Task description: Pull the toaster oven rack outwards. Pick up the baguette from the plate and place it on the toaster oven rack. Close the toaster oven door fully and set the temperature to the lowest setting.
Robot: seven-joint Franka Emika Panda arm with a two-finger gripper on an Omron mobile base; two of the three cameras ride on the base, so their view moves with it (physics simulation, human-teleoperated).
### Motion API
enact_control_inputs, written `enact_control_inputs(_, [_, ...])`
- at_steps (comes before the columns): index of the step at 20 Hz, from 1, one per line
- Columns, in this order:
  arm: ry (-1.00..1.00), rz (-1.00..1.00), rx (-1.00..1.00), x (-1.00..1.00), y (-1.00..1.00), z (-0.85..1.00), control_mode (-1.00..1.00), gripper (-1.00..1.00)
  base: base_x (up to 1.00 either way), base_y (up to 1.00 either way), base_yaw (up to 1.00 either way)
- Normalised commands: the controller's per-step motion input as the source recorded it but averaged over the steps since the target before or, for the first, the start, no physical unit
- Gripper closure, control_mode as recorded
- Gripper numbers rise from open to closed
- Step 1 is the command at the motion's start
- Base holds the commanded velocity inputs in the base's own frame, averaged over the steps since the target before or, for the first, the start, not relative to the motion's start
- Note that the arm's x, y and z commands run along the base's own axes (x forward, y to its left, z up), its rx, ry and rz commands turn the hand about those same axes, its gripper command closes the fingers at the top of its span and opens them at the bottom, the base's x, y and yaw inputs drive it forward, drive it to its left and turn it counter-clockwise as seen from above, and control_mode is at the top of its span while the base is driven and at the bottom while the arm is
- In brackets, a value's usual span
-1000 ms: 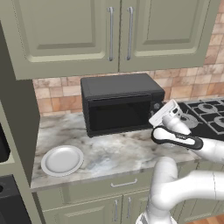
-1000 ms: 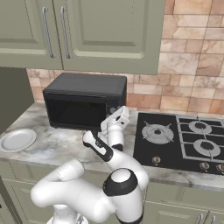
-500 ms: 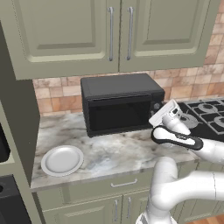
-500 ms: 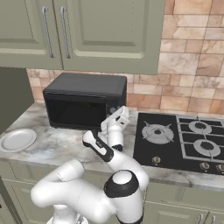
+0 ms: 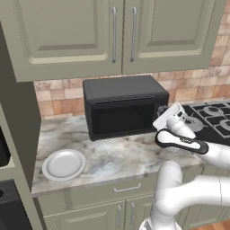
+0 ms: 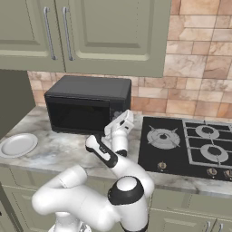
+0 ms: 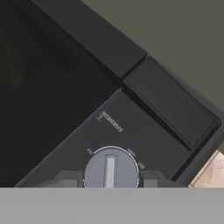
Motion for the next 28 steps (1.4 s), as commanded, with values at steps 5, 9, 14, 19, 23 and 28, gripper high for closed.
enact_control_inputs(5, [0.00, 0.00, 0.00, 0.00, 0.00, 0.00, -1.00, 1.00, 0.00, 0.00, 0.00])
enact_control_inputs(9, [-0.01, 0.00, -0.08, 0.00, 0.01, 0.00, -1.00, 1.00, 0.00, 0.00, 0.00])
enact_control_inputs(14, [0.00, 0.00, -0.19, 0.00, 0.00, 0.00, -1.00, 1.00, 0.00, 0.00, 0.00])
enact_control_inputs(19, [-0.07, 0.03, -0.23, 0.00, 0.00, 0.00, -1.00, 1.00, 0.00, 0.00, 0.00])
enact_control_inputs(23, [-0.14, 0.03, -0.21, 0.00, 0.00, 0.00, -1.00, 1.00, 0.00, 0.00, 0.00])
enact_control_inputs(28, [-0.15, 0.02, -0.23, 0.00, 0.00, 0.00, -1.00, 1.00, 0.00, 0.00, 0.00])
